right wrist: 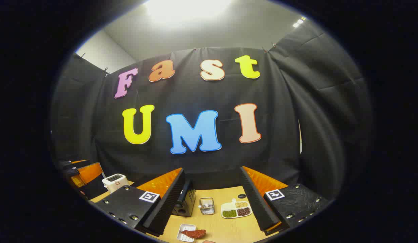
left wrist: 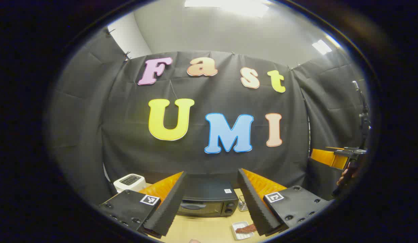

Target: Open the electric oven with the left hand, put the food in, and close the electric oven.

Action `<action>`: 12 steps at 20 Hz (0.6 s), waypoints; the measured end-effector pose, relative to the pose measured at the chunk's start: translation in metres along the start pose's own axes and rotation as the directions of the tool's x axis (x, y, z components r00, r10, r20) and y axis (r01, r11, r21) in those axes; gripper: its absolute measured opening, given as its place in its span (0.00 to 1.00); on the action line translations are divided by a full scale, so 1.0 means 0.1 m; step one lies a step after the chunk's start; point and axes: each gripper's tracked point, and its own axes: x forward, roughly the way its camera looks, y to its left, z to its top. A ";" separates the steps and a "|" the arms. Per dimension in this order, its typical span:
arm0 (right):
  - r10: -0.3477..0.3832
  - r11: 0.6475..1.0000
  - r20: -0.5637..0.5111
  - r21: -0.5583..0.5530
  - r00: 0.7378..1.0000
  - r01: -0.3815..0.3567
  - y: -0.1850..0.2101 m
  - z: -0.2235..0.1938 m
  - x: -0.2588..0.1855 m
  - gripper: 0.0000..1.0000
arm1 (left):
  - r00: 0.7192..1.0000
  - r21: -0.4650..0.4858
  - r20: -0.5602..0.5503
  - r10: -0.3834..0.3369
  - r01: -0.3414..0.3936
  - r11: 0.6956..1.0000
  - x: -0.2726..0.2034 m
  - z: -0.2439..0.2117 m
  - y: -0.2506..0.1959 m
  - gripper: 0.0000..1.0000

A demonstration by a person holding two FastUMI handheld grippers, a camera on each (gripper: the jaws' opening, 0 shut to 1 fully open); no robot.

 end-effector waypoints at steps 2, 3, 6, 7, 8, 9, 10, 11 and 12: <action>0.006 1.000 0.003 -0.004 1.000 -0.006 0.05 0.02 0.04 0.99 | 1.000 -0.005 0.007 -0.008 0.008 1.000 0.01 0.01 -0.02 0.95; 0.001 1.000 0.006 -0.006 1.000 -0.001 0.06 0.03 0.07 0.98 | 1.000 -0.001 0.014 -0.016 0.016 1.000 0.02 0.05 -0.02 0.97; -0.012 1.000 0.003 0.009 1.000 0.012 0.17 0.08 0.11 0.98 | 0.999 0.009 0.023 -0.038 0.038 0.999 0.07 0.11 0.04 0.94; -0.009 1.000 0.020 0.010 1.000 0.008 0.22 0.15 0.12 0.98 | 0.999 0.009 0.034 -0.040 0.040 0.999 0.10 0.15 0.07 0.97; -0.009 1.000 0.031 0.008 0.999 0.009 0.25 0.17 0.14 0.98 | 0.998 0.005 0.039 -0.044 0.044 0.999 0.14 0.16 0.09 1.00; -0.009 1.000 0.030 0.009 1.000 0.009 0.28 0.16 0.16 0.98 | 0.998 -0.002 0.030 -0.051 0.051 0.999 0.18 0.15 0.10 0.99; -0.009 1.000 0.025 0.010 1.000 0.009 0.30 0.12 0.17 0.98 | 0.998 -0.010 0.026 -0.054 0.054 0.998 0.20 0.12 0.12 0.97; -0.008 1.000 0.020 0.011 1.000 0.008 0.33 0.11 0.19 0.98 | 0.998 -0.017 0.028 -0.057 0.057 0.998 0.22 0.12 0.15 1.00; -0.009 1.000 0.016 0.010 1.000 0.009 0.36 0.10 0.20 0.98 | 0.998 -0.021 0.030 -0.060 0.060 0.998 0.24 0.13 0.17 1.00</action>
